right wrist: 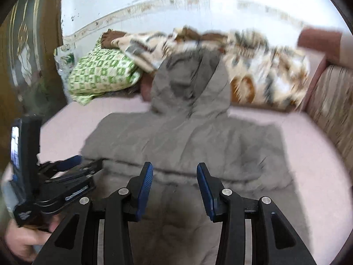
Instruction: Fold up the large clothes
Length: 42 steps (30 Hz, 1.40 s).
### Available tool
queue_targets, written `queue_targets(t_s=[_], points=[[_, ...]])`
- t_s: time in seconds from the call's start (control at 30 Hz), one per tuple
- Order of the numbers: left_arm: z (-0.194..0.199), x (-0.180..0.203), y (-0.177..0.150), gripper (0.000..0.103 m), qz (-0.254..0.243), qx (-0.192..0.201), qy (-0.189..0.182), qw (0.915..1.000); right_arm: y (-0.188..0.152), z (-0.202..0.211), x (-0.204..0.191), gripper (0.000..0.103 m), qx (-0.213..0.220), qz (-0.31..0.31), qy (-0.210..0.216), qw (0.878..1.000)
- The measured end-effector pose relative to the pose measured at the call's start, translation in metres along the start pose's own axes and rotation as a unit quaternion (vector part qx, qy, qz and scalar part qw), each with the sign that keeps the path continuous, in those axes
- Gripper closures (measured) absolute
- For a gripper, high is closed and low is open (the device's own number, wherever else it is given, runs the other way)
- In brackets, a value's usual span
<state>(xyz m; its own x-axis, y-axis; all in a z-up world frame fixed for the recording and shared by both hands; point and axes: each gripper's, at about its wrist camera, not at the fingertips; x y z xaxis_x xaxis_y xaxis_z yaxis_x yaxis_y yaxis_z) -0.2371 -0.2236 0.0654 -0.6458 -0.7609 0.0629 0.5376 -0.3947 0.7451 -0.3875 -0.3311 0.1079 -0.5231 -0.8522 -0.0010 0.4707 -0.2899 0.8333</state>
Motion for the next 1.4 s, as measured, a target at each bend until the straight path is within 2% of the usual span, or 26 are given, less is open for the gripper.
queue_targets(t_s=[0.2, 0.43, 0.63, 0.77, 0.87, 1.03, 1.27, 1.4], points=[[0.003, 0.005, 0.0, 0.048, -0.013, 0.008, 0.008, 0.9999, 0.004, 0.01, -0.003, 0.058, 0.036, 0.033, -0.044, 0.998], [0.011, 0.015, 0.002, 0.048, -0.037, 0.024, 0.018, 0.9988, 0.007, 0.012, -0.002, 0.058, 0.056, 0.059, -0.082, 0.993], [0.009, 0.031, 0.018, 0.048, -0.062, 0.047, 0.022, 0.9968, 0.011, -0.001, 0.017, 0.058, 0.048, 0.047, -0.113, 0.991], [0.0, 0.041, 0.037, 0.048, -0.08, 0.07, 0.032, 0.9939, 0.015, -0.014, 0.035, 0.058, 0.049, 0.052, -0.155, 0.985], [-0.008, 0.042, 0.05, 0.048, -0.076, 0.076, 0.028, 0.9939, 0.02, -0.031, 0.059, 0.058, 0.04, 0.035, -0.19, 0.98], [-0.003, 0.046, 0.059, 0.048, -0.084, 0.098, 0.025, 0.9913, 0.023, -0.046, 0.083, 0.058, 0.025, 0.016, -0.223, 0.974], [0.017, 0.043, 0.065, 0.048, -0.096, 0.141, 0.044, 0.9844, 0.024, -0.054, 0.072, 0.058, 0.031, 0.043, -0.238, 0.97], [0.024, 0.039, 0.067, 0.048, -0.091, 0.152, 0.051, 0.9829, 0.022, -0.053, 0.062, 0.058, 0.039, 0.061, -0.242, 0.967]])
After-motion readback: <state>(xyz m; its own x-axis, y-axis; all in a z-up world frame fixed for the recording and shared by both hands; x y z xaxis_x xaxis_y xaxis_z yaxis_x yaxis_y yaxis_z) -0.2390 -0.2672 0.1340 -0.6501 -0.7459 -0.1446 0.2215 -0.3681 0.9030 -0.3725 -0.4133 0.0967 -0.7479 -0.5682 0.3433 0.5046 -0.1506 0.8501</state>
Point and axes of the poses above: each gripper's, at about its wrist camera, not at the fingertips, and z roughly against the way its jaws point, x to its right, y to its top, and after that the axes turned 2 degrees about -y, right-handed
